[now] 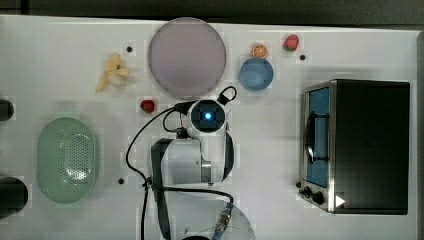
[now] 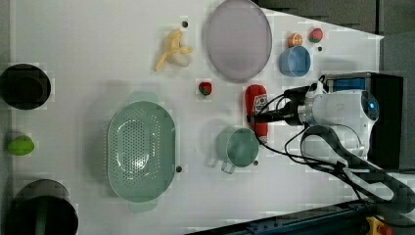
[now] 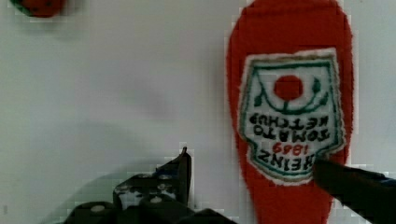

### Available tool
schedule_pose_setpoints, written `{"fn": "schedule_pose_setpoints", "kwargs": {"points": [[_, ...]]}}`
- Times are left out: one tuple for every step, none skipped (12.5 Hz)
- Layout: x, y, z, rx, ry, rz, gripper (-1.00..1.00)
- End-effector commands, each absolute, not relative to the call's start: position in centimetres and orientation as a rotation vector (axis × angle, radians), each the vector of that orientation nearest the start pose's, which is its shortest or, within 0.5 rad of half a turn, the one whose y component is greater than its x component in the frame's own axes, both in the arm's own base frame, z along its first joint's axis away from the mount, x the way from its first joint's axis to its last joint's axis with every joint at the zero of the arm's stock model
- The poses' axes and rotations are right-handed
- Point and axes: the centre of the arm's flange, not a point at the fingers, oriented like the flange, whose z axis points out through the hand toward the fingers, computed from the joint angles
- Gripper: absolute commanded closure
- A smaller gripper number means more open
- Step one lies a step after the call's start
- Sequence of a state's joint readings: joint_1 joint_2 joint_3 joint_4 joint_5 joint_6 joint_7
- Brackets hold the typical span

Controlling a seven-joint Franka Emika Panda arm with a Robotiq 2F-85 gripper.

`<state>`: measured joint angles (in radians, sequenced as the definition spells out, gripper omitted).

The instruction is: Pick Ketchup from the table and place it in strainer.

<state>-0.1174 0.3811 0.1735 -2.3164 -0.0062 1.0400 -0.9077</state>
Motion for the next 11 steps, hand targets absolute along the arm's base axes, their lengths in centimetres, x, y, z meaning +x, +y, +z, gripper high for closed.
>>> {"fn": "schedule_pose_setpoints", "kwargs": {"points": [[51.6, 2.6, 16.3, -3.060, -0.321, 0.064, -1.00], [51.7, 2.6, 16.1, -3.061, -0.320, 0.042, -1.00], [51.6, 2.6, 15.8, -3.060, -0.319, 0.043, -1.00], [51.4, 2.6, 15.6, -3.059, -0.319, 0.051, -1.00], [51.3, 2.6, 15.4, -3.058, -0.319, 0.057, -1.00], [51.1, 2.6, 15.2, -3.058, -0.319, 0.064, -1.00], [51.1, 2.5, 15.0, -3.060, -0.308, 0.064, -1.00], [51.1, 2.5, 15.0, -3.060, -0.309, 0.059, -0.92], [51.4, 2.8, 15.2, -3.058, -0.317, 0.049, -0.69], [51.5, 2.9, 15.3, -3.059, -0.320, 0.046, -0.43], [51.7, 3.0, 15.7, -3.060, -0.322, 0.035, -0.23]]}}
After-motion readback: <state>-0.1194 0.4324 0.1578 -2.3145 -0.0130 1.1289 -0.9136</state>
